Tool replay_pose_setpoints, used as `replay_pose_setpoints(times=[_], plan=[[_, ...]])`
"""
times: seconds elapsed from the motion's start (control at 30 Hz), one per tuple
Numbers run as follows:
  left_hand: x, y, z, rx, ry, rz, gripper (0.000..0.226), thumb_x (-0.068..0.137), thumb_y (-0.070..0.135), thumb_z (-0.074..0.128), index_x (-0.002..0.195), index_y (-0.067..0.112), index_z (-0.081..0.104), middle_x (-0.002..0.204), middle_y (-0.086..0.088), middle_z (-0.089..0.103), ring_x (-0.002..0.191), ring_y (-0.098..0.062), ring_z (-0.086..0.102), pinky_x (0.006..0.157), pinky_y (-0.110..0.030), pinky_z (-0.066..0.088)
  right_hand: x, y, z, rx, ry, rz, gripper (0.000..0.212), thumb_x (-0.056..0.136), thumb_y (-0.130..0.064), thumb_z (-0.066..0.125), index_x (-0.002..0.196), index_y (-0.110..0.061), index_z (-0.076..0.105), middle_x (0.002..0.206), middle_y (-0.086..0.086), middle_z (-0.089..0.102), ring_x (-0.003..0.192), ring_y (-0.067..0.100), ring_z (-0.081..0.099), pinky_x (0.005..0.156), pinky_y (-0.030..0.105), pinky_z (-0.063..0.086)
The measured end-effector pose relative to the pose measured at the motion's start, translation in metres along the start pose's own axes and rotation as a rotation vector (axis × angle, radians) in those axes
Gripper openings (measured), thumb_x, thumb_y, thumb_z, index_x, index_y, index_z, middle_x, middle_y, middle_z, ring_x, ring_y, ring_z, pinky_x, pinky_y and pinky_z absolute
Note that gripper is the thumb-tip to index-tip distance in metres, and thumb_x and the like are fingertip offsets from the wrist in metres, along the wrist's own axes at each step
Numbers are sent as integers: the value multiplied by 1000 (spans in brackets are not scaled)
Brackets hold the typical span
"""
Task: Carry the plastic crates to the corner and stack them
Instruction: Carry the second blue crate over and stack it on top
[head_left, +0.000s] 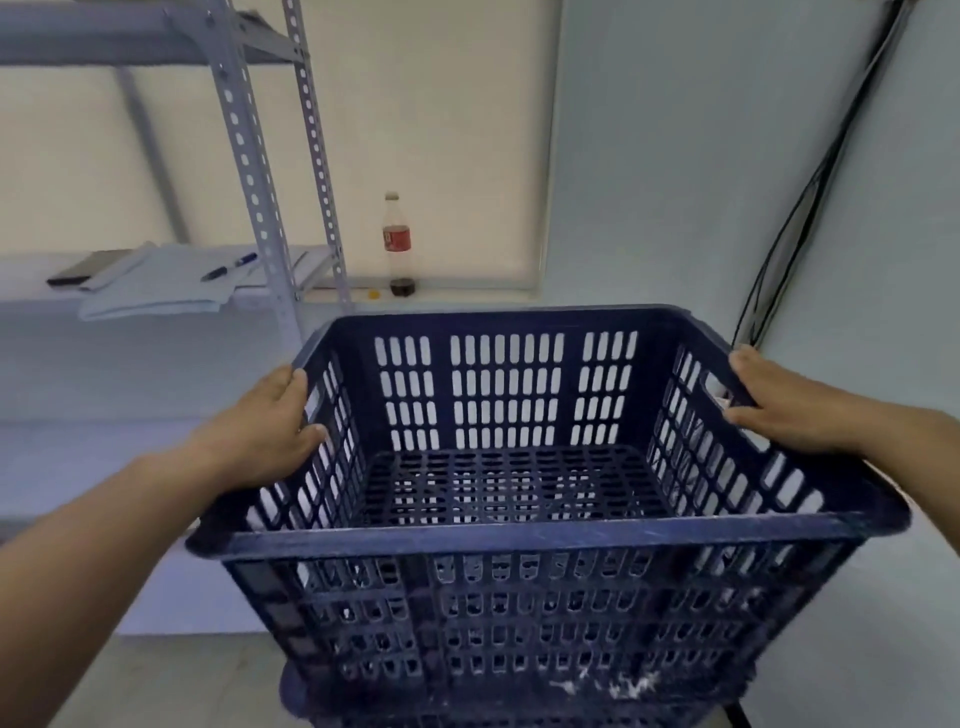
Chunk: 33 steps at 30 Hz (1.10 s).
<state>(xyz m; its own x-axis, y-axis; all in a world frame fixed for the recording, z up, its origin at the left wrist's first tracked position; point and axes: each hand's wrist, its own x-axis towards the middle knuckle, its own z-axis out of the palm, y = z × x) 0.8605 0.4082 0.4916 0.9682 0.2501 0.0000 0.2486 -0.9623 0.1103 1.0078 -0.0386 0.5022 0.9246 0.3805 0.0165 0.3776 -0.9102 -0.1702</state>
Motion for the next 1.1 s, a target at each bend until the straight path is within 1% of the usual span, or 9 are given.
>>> replay_pose_setpoints(times=[0.1,0.2,0.27,0.33,0.43,0.6,0.77,0.9,1.1], plan=[[-1,2,0,44,8,-17,72,99,34,39,151,1,3,162,-14,-2,150,-23,1,117,-28,4,2,3,5,-55,30,-25,36,91,-20,55,117,-1,39,109,7,38,92,21,42,78,30,32],[0,0,3,56,6,-24,72,99,36,38,152,2,4,162,-13,-2,150,-23,1,118,-30,4,2,4,7,-48,73,-27,32,91,-22,54,112,-3,40,112,10,42,93,25,47,79,35,37],[1,-3,6,55,17,-14,72,98,36,39,152,1,7,163,-13,2,149,-23,5,120,-32,7,3,6,10,-62,92,-40,34,92,-24,53,116,-3,40,111,9,42,96,26,47,82,37,39],[2,-4,7,44,29,3,70,97,34,42,150,-2,15,161,-15,10,148,-26,12,119,-34,11,2,4,9,-77,91,-26,38,92,-23,53,120,-1,40,114,12,42,98,25,45,82,34,36],[3,-3,3,2,51,44,56,94,30,49,135,-3,35,148,-19,32,139,-33,29,114,-39,23,0,1,5,-76,67,21,45,91,-22,54,125,2,38,125,16,41,108,29,46,87,36,35],[-11,0,-6,-66,6,71,29,95,23,48,109,-2,44,130,-24,41,120,-38,40,104,-41,30,-14,-10,4,-83,34,93,52,92,-21,54,133,5,35,132,22,41,116,35,46,92,36,36],[-28,-2,2,-5,60,83,38,94,24,50,112,-10,47,129,-30,42,118,-44,41,101,-44,33,-39,-23,7,-103,75,127,30,90,-14,56,111,4,45,113,23,48,92,31,47,77,35,37],[-26,-6,7,29,67,75,48,93,29,51,120,-10,45,135,-31,39,123,-46,39,105,-47,32,-43,-25,9,-129,131,152,33,90,-14,55,114,6,46,112,23,47,103,39,51,78,36,36],[-32,0,2,-14,92,83,49,96,28,47,128,-8,42,141,-27,36,131,-41,33,108,-41,26,-49,-32,4,-109,142,166,31,89,-16,56,110,5,47,114,25,48,104,41,52,77,35,37]])
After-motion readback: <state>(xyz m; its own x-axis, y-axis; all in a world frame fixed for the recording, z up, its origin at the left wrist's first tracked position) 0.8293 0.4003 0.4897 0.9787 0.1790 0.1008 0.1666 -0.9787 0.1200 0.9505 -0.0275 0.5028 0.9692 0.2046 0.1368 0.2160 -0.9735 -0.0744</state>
